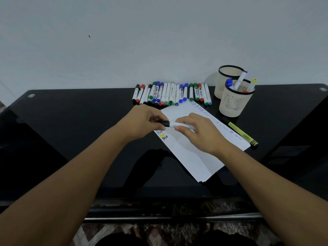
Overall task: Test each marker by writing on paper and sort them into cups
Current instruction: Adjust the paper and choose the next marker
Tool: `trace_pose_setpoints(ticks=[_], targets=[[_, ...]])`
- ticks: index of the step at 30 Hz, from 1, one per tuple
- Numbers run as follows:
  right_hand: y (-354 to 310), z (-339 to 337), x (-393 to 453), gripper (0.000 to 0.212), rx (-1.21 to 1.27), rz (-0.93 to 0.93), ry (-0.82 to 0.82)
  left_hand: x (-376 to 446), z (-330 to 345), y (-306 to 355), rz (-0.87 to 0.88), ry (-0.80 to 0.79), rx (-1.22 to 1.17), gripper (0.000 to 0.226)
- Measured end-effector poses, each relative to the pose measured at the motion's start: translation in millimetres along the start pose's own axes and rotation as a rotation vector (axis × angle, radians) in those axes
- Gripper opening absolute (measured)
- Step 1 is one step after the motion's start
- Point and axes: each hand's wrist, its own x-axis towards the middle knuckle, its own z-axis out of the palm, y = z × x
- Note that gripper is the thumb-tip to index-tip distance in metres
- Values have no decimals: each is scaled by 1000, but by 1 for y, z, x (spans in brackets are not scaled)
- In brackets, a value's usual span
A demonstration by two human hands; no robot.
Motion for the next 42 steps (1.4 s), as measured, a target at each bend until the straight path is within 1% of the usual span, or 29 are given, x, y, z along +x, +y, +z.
trace_pose_setpoints(ticks=[5,9,13,14,16,21,26,28,30,32,34,36,38,39,40,41,42], targets=[[0,0,0,24,-37,-19,31,2,2,5,12,17,-3,22],[1,3,-3,24,-39,-30,29,4,4,5,35,-20,138,22],[4,-2,-10,22,28,-61,31,2,9,1,62,-53,153,28],[3,-4,-9,23,31,-67,25,2,11,0,67,-69,164,27],[2,-5,-6,24,2,-78,2,2,13,0,84,-102,208,16],[6,-2,-6,27,-83,-104,-54,-1,18,0,101,-139,312,14],[8,3,-10,27,-123,-128,58,9,19,8,176,-92,391,17],[9,-2,-9,27,-130,-125,83,15,15,13,195,-107,422,16],[11,-4,-9,25,-108,-101,35,18,16,14,205,-146,445,15],[15,-4,-13,23,-92,-41,-32,21,22,12,203,-163,414,13],[18,-6,-17,25,-18,44,-26,23,29,5,207,-92,363,11],[17,-11,-19,28,164,187,92,24,34,-2,170,17,262,10],[17,-16,-19,16,341,294,201,24,39,-7,129,79,162,9],[16,-17,-19,8,415,322,218,24,43,-9,131,85,146,9],[15,-18,-18,5,504,341,221,24,47,-9,140,87,137,9],[12,-18,-17,8,617,367,234,25,52,-8,150,99,118,8],[9,-20,-15,17,742,411,260,26,55,-8,156,127,90,8]])
